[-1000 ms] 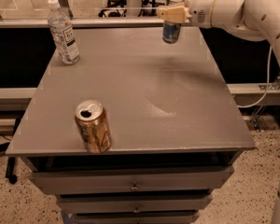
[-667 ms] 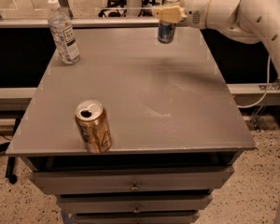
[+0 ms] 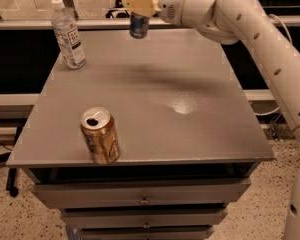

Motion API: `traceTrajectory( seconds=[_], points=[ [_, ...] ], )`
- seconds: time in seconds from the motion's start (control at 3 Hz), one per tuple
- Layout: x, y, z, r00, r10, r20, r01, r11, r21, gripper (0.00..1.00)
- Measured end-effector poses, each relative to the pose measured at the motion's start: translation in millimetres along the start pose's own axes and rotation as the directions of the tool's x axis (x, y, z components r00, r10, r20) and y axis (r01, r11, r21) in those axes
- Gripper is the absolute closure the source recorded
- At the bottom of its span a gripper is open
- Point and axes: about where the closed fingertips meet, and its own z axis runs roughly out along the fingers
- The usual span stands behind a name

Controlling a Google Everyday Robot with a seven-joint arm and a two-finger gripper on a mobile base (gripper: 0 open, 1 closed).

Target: Move redbull can near blue plastic bottle

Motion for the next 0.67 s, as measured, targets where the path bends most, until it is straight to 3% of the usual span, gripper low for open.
traceTrajectory(
  seconds=[0.33, 0.67],
  points=[
    [-9, 23, 33, 1.0, -0.019, 0.02, 0.02, 0.9989, -0.042, 1.0],
    [6, 46, 60, 1.0, -0.001, 0.005, 0.002, 0.9964, -0.085, 1.0]
  ],
)
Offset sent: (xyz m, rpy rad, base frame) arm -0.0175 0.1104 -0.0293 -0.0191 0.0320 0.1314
